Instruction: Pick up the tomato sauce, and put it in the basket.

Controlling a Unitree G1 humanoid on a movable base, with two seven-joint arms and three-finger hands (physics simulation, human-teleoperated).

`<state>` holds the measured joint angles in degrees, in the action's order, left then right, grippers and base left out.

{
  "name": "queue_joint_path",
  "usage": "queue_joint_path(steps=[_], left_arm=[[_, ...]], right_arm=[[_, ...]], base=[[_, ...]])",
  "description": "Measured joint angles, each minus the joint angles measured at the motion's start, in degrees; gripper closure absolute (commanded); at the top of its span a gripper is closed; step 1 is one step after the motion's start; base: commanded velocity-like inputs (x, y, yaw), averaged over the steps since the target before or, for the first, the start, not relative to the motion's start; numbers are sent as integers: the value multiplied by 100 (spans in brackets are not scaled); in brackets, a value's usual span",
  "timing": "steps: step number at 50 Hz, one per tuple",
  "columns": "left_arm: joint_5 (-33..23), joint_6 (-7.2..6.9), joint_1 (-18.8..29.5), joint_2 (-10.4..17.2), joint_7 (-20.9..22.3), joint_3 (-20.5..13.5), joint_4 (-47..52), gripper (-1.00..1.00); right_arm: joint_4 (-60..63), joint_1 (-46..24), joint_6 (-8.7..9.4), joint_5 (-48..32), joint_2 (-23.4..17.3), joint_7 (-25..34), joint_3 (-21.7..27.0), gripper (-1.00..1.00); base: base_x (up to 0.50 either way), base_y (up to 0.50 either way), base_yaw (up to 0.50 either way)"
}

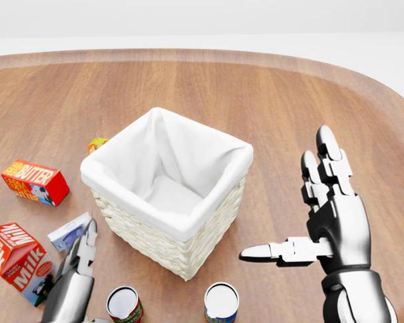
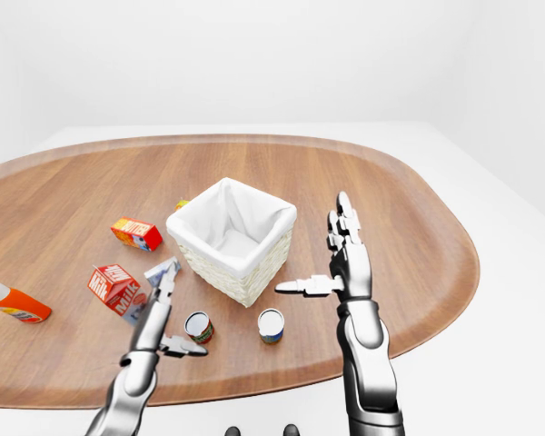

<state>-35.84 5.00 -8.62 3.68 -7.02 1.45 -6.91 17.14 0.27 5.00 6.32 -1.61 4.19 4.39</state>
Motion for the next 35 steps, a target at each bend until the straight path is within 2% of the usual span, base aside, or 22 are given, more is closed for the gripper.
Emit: queue_joint_path(steps=[35], left_arm=[[-56,0,278,34,-212,-1,-556,-100]], right_arm=[[-48,2,0,0,1,2,-4,-100]], base=[[0,0,0]])
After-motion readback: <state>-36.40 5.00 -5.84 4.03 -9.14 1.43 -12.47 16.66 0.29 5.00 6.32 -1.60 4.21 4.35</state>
